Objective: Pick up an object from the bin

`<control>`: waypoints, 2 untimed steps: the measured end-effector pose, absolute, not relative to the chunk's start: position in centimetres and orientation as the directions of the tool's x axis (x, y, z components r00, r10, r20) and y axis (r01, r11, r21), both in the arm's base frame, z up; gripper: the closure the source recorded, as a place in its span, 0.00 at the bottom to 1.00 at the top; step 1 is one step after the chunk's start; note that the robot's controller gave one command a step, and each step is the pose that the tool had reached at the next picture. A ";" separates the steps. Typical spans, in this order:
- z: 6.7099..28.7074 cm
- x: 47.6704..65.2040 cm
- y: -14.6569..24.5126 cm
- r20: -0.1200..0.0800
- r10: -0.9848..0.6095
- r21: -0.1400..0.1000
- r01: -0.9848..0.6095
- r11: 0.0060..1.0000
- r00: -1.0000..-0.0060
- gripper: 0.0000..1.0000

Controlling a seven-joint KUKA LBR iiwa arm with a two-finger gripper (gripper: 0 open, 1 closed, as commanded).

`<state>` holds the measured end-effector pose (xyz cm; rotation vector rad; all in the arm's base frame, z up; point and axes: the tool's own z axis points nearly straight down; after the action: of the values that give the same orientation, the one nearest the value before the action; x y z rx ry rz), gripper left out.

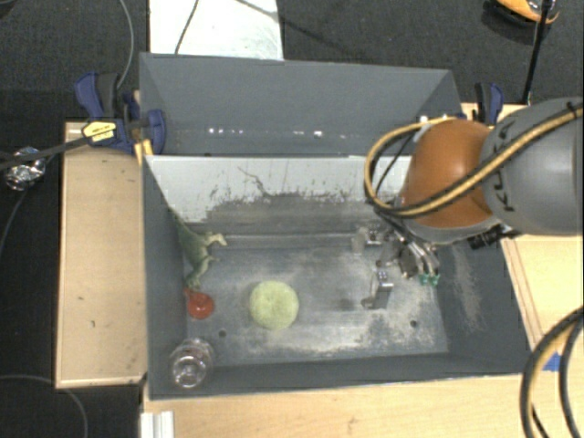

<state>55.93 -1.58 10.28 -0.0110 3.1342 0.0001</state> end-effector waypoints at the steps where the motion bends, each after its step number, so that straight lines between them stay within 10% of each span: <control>1: 7.4 53.5 -1.0 0.007 -0.002 0.002 -0.002 1.000 -1.000 0.00; 2: 8.1 53.2 3.1 -0.005 0.019 -0.001 0.019 1.000 -1.000 0.00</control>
Offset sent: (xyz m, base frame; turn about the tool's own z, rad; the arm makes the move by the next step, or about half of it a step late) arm -0.0360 0.1338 -0.0328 0.0388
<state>53.20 3.07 8.09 0.0294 3.1367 -0.0020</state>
